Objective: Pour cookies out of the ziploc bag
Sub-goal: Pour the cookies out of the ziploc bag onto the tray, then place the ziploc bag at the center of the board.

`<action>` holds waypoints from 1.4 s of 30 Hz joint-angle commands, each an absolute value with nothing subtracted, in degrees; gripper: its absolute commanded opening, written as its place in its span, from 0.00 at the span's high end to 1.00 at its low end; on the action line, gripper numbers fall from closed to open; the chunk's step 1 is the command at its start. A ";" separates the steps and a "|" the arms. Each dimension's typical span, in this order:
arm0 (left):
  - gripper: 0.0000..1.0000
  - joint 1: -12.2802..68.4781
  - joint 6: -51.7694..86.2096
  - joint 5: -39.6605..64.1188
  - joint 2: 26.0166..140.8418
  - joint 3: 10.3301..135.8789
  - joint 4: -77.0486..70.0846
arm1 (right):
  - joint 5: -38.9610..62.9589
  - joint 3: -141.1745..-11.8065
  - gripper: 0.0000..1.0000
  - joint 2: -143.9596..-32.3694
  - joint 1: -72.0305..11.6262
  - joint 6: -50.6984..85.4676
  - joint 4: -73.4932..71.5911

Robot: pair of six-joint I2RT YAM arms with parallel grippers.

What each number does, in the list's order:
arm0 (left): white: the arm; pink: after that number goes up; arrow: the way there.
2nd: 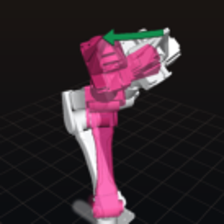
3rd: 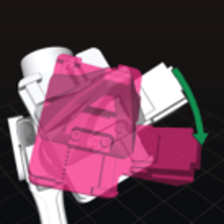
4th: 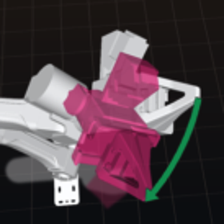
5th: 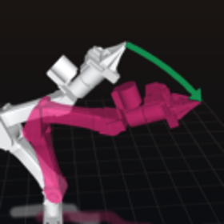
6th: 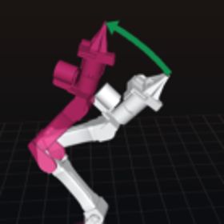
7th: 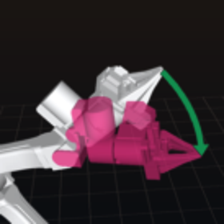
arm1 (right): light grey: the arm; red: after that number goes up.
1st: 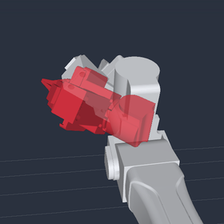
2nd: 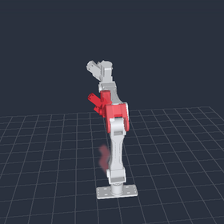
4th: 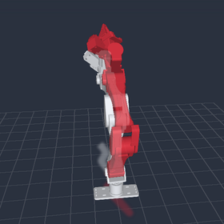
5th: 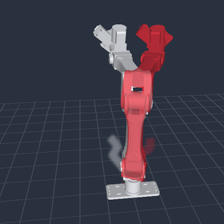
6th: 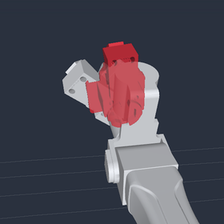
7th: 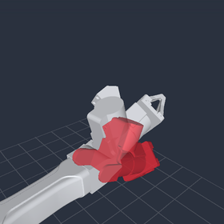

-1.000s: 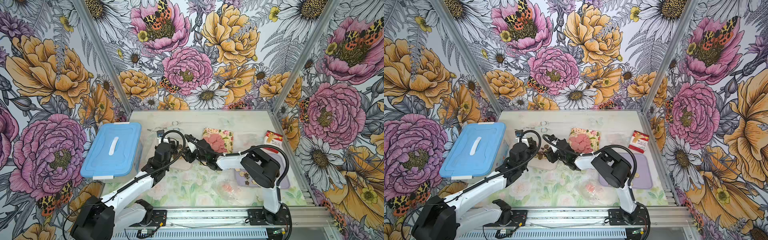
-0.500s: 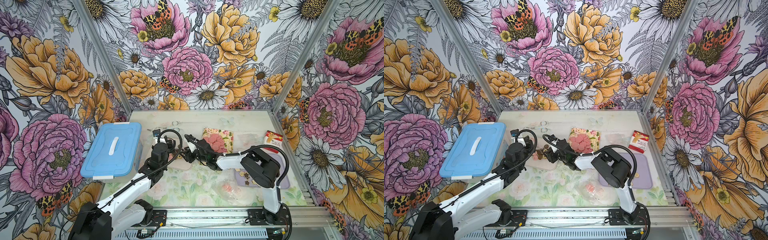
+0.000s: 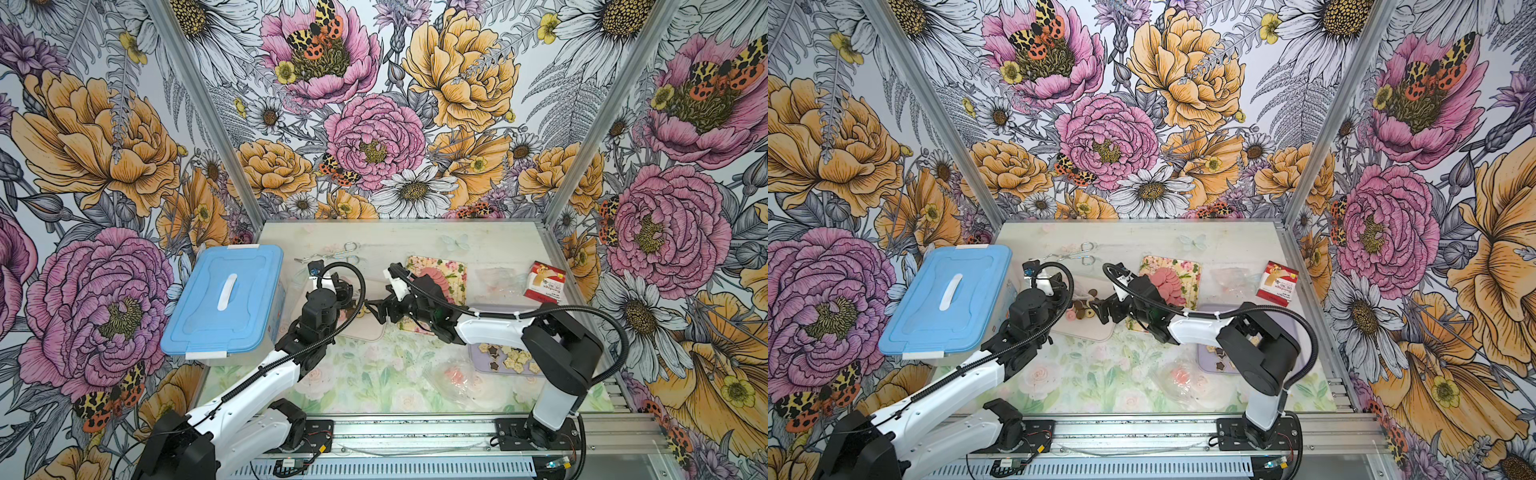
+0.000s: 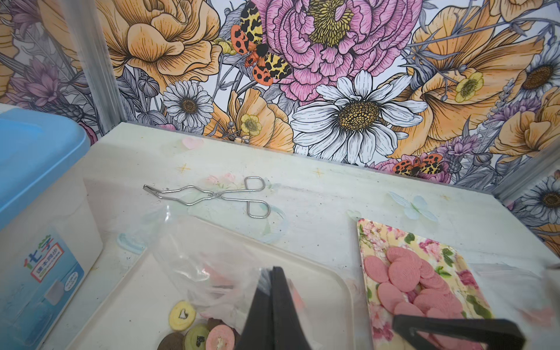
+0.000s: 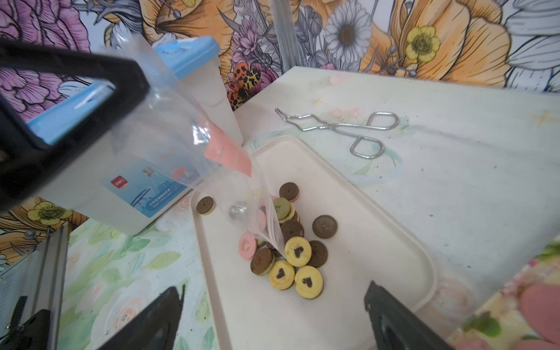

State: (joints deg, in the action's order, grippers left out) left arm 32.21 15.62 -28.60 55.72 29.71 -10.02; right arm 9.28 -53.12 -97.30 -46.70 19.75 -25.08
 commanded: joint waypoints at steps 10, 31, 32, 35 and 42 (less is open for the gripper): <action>1.00 43.79 15.44 -19.28 48.87 38.03 4.36 | 8.41 -44.23 0.01 -65.54 -38.33 24.54 1.01; 1.00 75.80 40.92 -36.20 46.19 40.86 46.38 | 11.17 -36.88 0.01 -50.34 -33.68 19.92 0.13; 1.00 75.77 41.04 -35.11 47.11 40.87 46.43 | 11.11 -36.75 0.01 -49.90 -33.58 19.91 0.13; 1.00 75.80 40.71 -34.02 52.49 41.93 46.32 | 10.56 -36.56 0.01 -49.16 -33.23 19.86 0.09; 1.00 79.42 38.03 -33.30 71.04 47.03 43.10 | 10.81 -36.40 0.01 -49.31 -32.61 19.95 0.09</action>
State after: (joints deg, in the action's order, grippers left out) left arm 78.54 38.85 -33.17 67.48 44.91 44.73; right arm 10.35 -36.82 -49.93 -33.21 20.47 0.51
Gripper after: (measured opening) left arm 0.047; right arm 0.993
